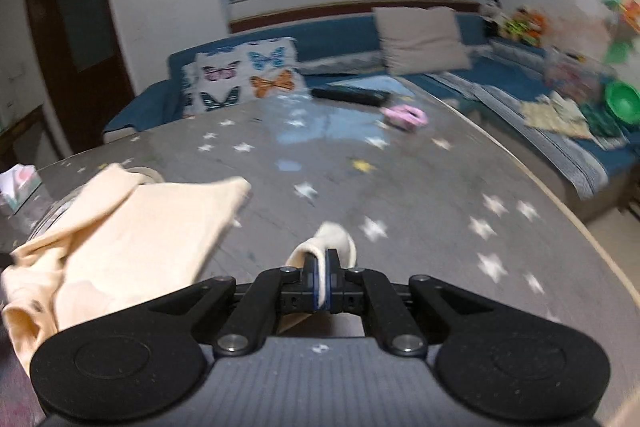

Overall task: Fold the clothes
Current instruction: 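Grasp the shirt with the left gripper while the right gripper grasps another edge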

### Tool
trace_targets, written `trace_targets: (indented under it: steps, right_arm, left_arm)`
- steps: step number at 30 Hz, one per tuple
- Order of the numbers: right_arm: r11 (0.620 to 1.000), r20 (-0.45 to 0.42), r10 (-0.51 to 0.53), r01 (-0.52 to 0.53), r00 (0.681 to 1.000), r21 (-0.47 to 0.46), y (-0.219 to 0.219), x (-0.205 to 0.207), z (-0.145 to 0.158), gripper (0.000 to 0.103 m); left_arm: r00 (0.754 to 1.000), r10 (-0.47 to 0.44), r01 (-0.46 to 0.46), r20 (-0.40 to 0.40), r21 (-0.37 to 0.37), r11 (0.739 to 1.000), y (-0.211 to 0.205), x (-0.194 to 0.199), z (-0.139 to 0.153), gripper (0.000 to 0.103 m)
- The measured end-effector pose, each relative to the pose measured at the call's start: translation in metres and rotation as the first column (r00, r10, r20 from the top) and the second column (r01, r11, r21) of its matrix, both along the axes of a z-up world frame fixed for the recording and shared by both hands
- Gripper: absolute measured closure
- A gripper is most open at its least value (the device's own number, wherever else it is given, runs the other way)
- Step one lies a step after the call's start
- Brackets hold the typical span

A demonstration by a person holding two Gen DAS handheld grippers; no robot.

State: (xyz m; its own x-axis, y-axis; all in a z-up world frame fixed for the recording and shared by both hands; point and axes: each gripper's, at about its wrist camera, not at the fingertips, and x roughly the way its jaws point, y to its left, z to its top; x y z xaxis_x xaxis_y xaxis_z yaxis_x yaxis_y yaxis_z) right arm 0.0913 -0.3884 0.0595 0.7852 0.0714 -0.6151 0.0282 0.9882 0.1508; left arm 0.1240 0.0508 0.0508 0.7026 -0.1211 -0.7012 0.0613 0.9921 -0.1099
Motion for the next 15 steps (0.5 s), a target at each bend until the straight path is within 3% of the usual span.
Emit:
trace_targets:
  steps: [4, 9, 11, 15]
  right_arm:
    - [0.999, -0.020, -0.044, 0.044, 0.999, 0.009, -0.009, -0.020, -0.008, 0.101]
    - [0.997, -0.093, -0.068, 0.066, 0.993, -0.026, -0.011, -0.022, -0.028, 0.097]
    - [0.997, -0.097, -0.071, 0.066, 0.993, -0.051, -0.012, -0.027, -0.028, 0.088]
    - [0.992, -0.068, -0.086, 0.079, 0.994, -0.101, -0.011, -0.032, -0.020, 0.086]
  left_arm:
    - [0.998, 0.036, -0.037, -0.056, -0.018, 0.999, 0.025, -0.036, -0.011, 0.101]
    - [0.993, 0.056, -0.054, -0.102, 0.023, 0.998, 0.035, -0.055, -0.023, 0.102]
    - [0.993, 0.044, -0.040, -0.107, 0.031, 0.999, 0.036, -0.061, -0.022, 0.102]
    - [0.999, 0.001, 0.002, -0.054, 0.041, 0.999, 0.028, -0.072, -0.009, 0.100]
